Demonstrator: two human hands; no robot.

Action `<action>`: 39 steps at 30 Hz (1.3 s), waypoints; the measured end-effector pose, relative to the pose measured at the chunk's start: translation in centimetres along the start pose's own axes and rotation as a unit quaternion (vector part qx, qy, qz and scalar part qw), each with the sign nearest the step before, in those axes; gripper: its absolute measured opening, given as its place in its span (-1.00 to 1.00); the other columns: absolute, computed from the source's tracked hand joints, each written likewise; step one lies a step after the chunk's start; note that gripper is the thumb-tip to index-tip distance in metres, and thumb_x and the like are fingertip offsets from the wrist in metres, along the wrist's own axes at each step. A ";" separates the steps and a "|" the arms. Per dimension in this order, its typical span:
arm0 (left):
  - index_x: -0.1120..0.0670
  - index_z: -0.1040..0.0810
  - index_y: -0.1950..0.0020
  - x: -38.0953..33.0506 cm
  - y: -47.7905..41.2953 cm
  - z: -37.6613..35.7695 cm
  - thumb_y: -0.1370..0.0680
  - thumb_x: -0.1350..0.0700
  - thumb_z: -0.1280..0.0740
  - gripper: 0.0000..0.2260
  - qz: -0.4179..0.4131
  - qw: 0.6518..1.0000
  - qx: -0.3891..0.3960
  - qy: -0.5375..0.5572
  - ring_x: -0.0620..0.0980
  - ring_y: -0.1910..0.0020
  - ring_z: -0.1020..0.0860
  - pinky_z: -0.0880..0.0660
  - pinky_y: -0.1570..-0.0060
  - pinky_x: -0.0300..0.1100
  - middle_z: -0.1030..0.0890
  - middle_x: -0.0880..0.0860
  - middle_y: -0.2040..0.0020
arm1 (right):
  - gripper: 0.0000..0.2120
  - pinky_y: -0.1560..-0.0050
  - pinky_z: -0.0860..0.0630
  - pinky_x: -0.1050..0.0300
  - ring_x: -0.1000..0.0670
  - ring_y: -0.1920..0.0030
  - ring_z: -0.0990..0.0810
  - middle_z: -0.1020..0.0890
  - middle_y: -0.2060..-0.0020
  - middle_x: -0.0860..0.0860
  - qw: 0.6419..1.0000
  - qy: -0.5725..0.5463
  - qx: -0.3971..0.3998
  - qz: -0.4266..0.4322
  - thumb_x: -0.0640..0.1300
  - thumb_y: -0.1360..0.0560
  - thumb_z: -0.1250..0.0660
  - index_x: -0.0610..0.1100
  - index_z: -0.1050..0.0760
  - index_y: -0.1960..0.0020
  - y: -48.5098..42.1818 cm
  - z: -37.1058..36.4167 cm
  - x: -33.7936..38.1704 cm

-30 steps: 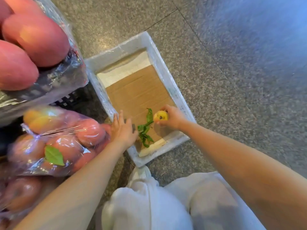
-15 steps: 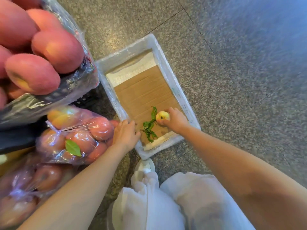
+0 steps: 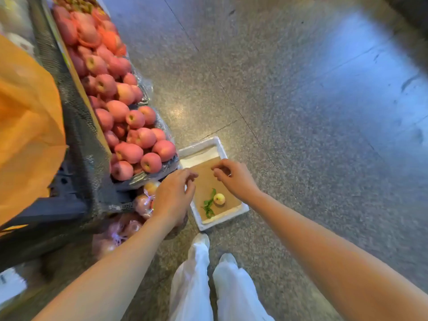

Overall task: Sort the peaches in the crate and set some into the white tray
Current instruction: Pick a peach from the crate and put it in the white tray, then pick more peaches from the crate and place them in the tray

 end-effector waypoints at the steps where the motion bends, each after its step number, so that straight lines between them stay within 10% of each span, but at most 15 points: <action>1: 0.04 -0.61 -0.05 -1.4 0.8 2.9 -0.51 0.22 -0.25 -0.79 -0.014 0.999 -0.029 -0.001 0.02 0.03 -0.57 -0.46 0.07 -0.11 -0.64 -0.02 0.01 | -0.84 -0.05 -0.57 0.05 0.04 0.09 -0.63 -0.67 0.10 0.04 1.000 0.000 0.001 0.017 -0.11 -0.56 -0.30 -0.10 -0.60 -0.08 1.0 1.0 2.8; 9: 0.10 -0.58 -0.05 -8.1 8.8 20.5 -0.46 0.16 -0.21 -0.77 -0.135 0.950 -0.254 -0.119 0.11 -0.02 -0.44 -0.38 -0.02 -0.03 -0.53 0.10 0.01 | -0.81 0.03 -0.53 0.12 0.05 0.11 -0.60 -0.63 0.06 0.04 0.978 0.014 0.026 0.207 -0.11 -0.56 -0.29 -0.10 -0.56 -0.14 7.5 3.0 23.1; 14: 0.03 -0.43 -0.29 -5.2 14.1 26.6 -0.47 0.06 -0.19 -0.62 0.002 0.923 -0.315 -0.221 0.21 -0.30 -0.33 -0.27 -0.22 0.12 -0.41 0.16 -0.31 | -0.64 -0.16 -0.51 0.08 0.02 -0.17 -0.54 -0.53 -0.24 -0.03 0.933 0.021 0.061 0.353 -0.09 -0.55 -0.29 -0.12 -0.42 -0.33 11.4 -0.7 31.8; 21: 0.13 -0.33 -0.45 3.5 18.8 30.3 -0.53 -0.08 -0.23 -0.46 0.139 0.932 -0.217 -0.254 0.18 -0.42 -0.31 -0.20 -0.38 0.16 -0.36 0.18 -0.43 | -0.53 -0.42 -0.17 0.11 -0.04 -0.47 -0.26 -0.33 -0.47 -0.09 0.886 0.201 0.129 0.398 0.01 -0.59 -0.25 -0.13 -0.35 -0.44 13.1 -8.3 36.6; 33: 0.03 -0.47 -0.37 8.9 18.9 35.4 -0.56 -0.09 -0.26 -0.59 -0.115 0.982 -0.084 -0.120 -0.02 -0.13 -0.50 -0.41 -0.10 -0.12 -0.56 -0.01 -0.16 | -0.75 0.01 -0.47 0.00 -0.09 0.03 -0.54 -0.56 -0.02 -0.07 0.904 0.282 -0.036 0.320 -0.03 -0.56 -0.26 -0.15 -0.64 -0.01 11.6 -11.9 40.3; 39: 0.01 -0.60 -0.10 13.9 18.2 41.1 -0.56 -0.05 -0.23 -0.76 -0.100 0.981 -0.118 -0.115 -0.04 0.01 -0.51 -0.47 0.08 -0.09 -0.59 -0.02 0.01 | -0.84 0.00 -0.52 0.03 -0.03 0.05 -0.59 -0.67 0.09 -0.02 0.897 0.275 -0.061 0.340 -0.08 -0.54 -0.32 -0.12 -0.63 0.01 12.0 -14.4 44.1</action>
Point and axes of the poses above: each hand's wrist, its own y-axis away from the middle knuckle, its own z-axis out of the back of the hand, x = y × z, the point moved 4 cm from there along -y, towards the middle knuckle
